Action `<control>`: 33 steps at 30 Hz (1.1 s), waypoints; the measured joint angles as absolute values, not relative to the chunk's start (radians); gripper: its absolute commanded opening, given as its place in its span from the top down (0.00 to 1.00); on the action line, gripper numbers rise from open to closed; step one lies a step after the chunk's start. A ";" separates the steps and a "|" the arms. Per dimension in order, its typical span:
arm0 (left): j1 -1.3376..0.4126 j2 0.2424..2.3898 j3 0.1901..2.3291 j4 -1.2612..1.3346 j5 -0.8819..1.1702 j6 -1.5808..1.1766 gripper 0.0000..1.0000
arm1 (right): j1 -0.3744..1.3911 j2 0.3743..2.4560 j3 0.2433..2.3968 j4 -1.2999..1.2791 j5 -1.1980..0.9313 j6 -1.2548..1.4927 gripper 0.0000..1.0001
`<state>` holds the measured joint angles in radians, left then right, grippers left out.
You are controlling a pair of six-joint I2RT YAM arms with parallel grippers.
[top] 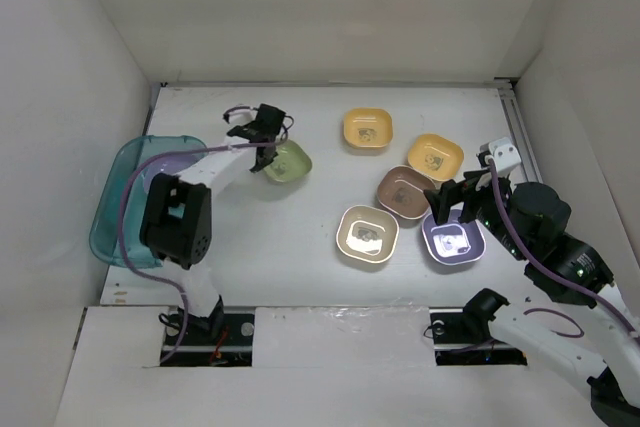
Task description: Place the plates into the plastic bin on the countertop
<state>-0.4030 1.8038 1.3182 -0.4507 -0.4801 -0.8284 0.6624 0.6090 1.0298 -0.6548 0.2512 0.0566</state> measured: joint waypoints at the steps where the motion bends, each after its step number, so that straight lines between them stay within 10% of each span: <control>1: -0.379 1.768 1.308 -0.464 -0.482 -0.828 1.00 | 0.662 0.609 1.030 -0.654 0.251 0.057 0.00; 16: 0.252 1.304 1.105 -0.437 -0.398 -0.910 1.00 | 0.662 0.619 1.030 -0.638 0.204 0.056 0.00; 33: 0.383 1.391 1.007 -0.398 -0.330 -0.985 1.00 | 0.662 0.665 1.030 -0.617 0.133 0.041 0.00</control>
